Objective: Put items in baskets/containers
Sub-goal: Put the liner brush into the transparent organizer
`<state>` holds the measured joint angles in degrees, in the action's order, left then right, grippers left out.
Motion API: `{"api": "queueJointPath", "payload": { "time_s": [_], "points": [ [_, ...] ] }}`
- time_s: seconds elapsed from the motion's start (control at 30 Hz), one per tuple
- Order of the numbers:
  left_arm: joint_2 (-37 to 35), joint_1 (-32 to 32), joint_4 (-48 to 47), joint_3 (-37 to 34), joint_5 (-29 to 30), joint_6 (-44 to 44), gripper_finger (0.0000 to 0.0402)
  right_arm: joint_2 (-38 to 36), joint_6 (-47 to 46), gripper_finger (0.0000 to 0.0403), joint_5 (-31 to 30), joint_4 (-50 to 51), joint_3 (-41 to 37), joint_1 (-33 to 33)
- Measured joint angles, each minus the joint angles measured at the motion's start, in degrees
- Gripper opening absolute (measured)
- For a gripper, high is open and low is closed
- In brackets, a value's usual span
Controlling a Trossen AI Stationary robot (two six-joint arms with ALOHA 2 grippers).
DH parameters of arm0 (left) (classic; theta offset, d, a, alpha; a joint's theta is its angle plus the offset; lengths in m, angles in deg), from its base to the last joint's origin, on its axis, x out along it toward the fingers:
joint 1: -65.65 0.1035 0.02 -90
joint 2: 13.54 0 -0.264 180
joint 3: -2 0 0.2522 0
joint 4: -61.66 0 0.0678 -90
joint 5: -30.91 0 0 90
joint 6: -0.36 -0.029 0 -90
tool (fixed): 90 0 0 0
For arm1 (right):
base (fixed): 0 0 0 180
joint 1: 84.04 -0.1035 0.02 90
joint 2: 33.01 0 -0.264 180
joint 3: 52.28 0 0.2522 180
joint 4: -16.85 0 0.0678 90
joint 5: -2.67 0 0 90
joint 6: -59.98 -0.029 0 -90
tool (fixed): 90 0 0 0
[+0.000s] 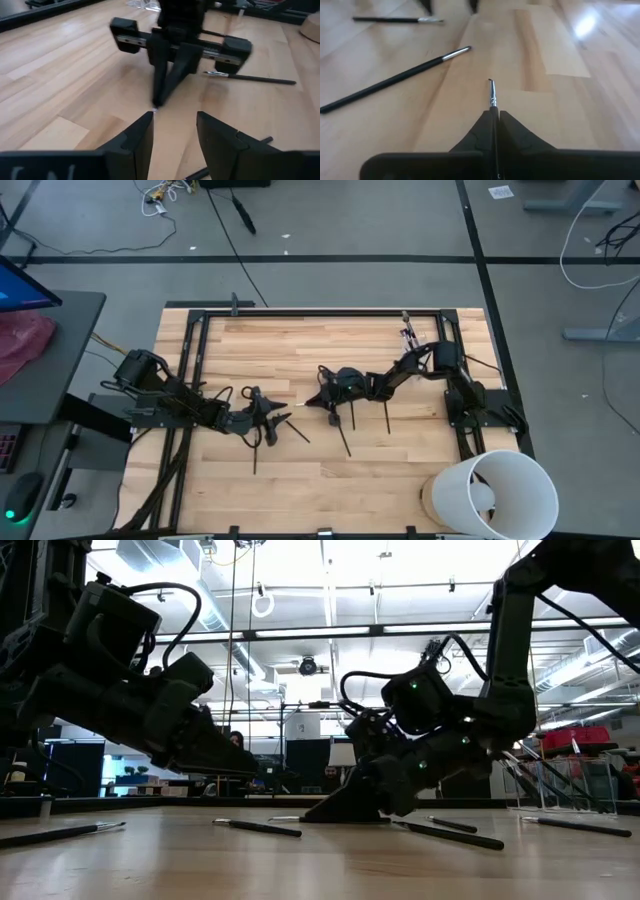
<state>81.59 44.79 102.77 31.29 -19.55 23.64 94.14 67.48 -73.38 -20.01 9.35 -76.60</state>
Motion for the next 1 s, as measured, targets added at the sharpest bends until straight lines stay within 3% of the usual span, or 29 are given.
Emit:
{"api": "queueJointPath", "payload": {
  "time_s": [0.3, 0.63, 0.8, 1.0],
  "points": [
    [-3.53, -1.86, -0.59, -0.22, -3.16, 0.07, 0.0137, -0.39, -6.17, 0.001, -0.62, -6.64, -0.37, 0.12],
    [-3.11, -5.07, -0.28, -3.34, 4.76, 7.25, 0.0133, -0.39, -11.98, 0.0009, 0.13, -16.56, -0.29, 0.05],
    [-0.6, -4.26, 3.82, -3.14, 5.5, 4.41, 0.0135, -0.46, -16.6, 0.0008, 1.06, -26.34, -0.22, -0.3],
    [3.58, -1.81, 19.17, -3.07, 6.53, -2.83, 0.0135, -0.52, -19.47, 0.0008, 3.24, -34.45, -0.14, -1.88]
  ]
}}
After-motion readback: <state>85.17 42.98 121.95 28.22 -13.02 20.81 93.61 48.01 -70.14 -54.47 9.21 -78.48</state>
